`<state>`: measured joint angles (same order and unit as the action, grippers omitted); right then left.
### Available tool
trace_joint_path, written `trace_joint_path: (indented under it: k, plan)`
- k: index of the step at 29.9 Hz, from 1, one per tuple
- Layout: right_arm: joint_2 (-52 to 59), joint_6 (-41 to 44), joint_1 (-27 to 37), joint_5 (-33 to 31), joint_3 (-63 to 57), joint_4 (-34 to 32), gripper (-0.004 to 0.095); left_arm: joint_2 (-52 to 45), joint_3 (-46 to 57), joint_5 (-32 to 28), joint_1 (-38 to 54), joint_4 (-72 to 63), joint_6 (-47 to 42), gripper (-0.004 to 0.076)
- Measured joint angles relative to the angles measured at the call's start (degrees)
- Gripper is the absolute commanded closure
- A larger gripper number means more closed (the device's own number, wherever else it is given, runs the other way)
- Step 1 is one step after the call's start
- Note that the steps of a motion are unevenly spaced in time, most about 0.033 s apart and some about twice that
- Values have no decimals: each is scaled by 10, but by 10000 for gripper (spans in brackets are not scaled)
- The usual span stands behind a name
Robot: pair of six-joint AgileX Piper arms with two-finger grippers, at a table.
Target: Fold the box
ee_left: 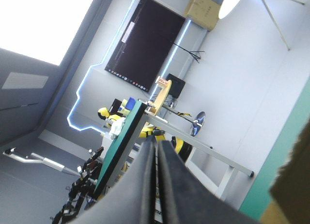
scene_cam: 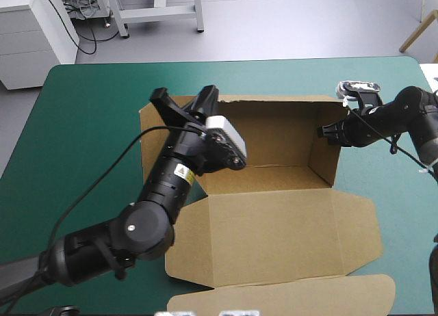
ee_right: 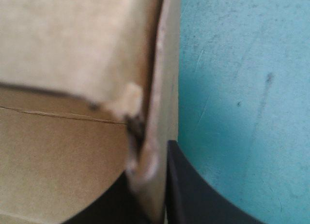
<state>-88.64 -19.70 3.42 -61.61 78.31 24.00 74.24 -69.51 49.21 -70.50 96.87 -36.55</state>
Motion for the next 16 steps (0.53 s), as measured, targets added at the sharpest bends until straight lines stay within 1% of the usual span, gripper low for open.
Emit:
trace_joint_path:
  k: [4,9,13,16]
  plan:
    - [-52,13,-1,-28,35,-7,912,-45,0,-12,55,-35,-3,727]
    - [-98,38,-22,-48,85,-25,912,-81,0,-47,187,-142,-2,727]
    - [-134,59,-54,-37,123,-54,912,-93,0,-64,285,-227,8,727]
    - [-161,71,-69,-3,140,-71,912,-95,0,-64,356,-327,56,727]
